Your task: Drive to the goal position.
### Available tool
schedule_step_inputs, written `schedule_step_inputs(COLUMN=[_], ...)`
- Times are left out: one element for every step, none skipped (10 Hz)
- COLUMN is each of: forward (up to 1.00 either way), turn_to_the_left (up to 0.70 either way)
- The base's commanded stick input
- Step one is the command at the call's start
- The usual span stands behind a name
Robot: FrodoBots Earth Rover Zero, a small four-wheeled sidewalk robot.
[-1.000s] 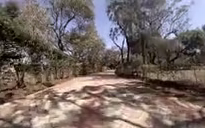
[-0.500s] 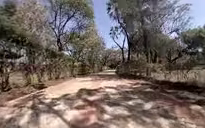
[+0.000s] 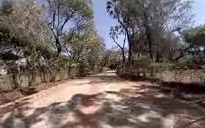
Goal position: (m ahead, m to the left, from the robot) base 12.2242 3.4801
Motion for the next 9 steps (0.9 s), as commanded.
schedule_step_inputs(forward=[1.0,1.0,1.0,1.0,1.0,1.0,1.0,1.0,1.0], turn_to_the_left=[0.0,0.0,0.0,0.0,0.0,0.0,0.0,0.0,0.0])
